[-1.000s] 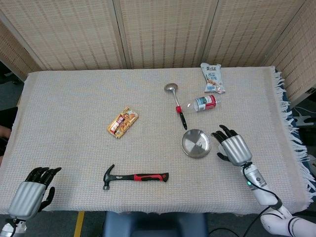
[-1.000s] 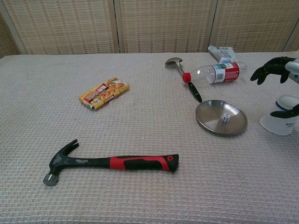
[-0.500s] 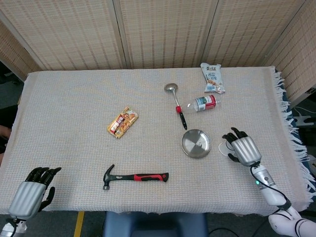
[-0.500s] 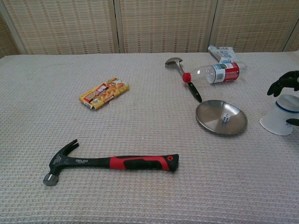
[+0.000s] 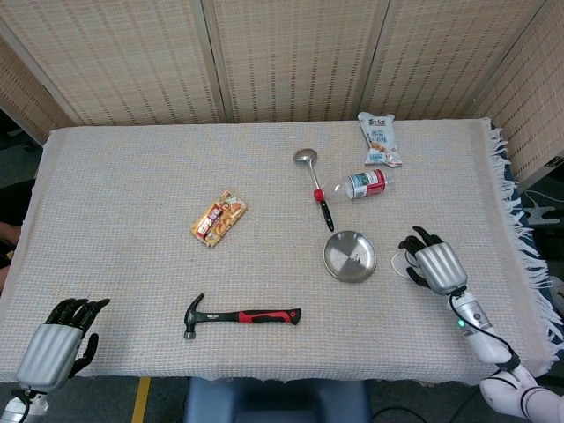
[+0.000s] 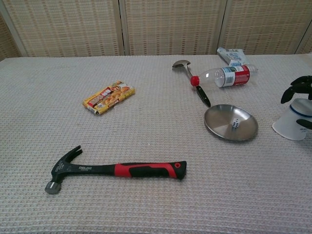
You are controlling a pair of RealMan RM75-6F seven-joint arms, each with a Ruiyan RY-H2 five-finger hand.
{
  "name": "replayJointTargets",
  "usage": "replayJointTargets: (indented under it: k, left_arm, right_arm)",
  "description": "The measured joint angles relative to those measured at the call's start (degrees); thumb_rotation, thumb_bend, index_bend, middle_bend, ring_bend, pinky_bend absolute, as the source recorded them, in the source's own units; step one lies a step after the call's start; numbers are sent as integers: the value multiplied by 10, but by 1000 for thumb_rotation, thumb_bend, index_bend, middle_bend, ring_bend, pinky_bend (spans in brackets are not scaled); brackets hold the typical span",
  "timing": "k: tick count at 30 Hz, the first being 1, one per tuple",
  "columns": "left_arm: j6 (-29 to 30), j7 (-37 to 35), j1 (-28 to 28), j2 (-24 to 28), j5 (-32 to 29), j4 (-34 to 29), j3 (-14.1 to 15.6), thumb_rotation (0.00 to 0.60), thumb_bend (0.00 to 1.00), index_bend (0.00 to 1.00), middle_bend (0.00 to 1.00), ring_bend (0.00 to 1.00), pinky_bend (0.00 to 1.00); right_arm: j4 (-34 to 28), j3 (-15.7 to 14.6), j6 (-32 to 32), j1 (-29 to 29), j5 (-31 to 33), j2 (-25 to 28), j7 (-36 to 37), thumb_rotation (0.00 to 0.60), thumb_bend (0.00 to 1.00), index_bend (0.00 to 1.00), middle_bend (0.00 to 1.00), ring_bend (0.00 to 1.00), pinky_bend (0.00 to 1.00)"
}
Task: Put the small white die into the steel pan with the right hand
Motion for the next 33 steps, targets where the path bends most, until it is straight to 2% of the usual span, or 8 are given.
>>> replayJointTargets:
  k: [6, 11, 19, 27, 33]
  left_arm:
    - [-1, 0, 0, 0, 0, 0, 0, 600, 574, 169, 245, 179, 189]
    - [-1, 2, 0, -1, 0, 0, 0, 600, 574, 169, 244, 179, 189]
    - [-1, 1, 0, -1, -4, 1, -1, 600, 575, 169, 245, 179, 189]
    - [-1, 1, 0, -2, -3, 1, -1, 600, 573, 169, 245, 179, 189]
    - [0, 2, 0, -2, -2, 1, -1, 600, 575, 169, 245, 179, 189]
  right_arm:
    - [6, 0, 1, -6, 4, -1, -6, 600, 248, 330, 288, 113, 365]
    - [20, 5, 14, -18, 14, -16, -30, 600, 271, 346, 288, 133, 467]
    - [26, 19, 24, -38, 41, -40, -93, 600, 275, 356, 289, 168, 498]
    - [30, 29, 29, -41, 48, -50, -103, 600, 293, 534, 448, 378, 637]
    - [35, 31, 38, -42, 43, -55, -98, 600, 300, 572, 491, 436, 700]
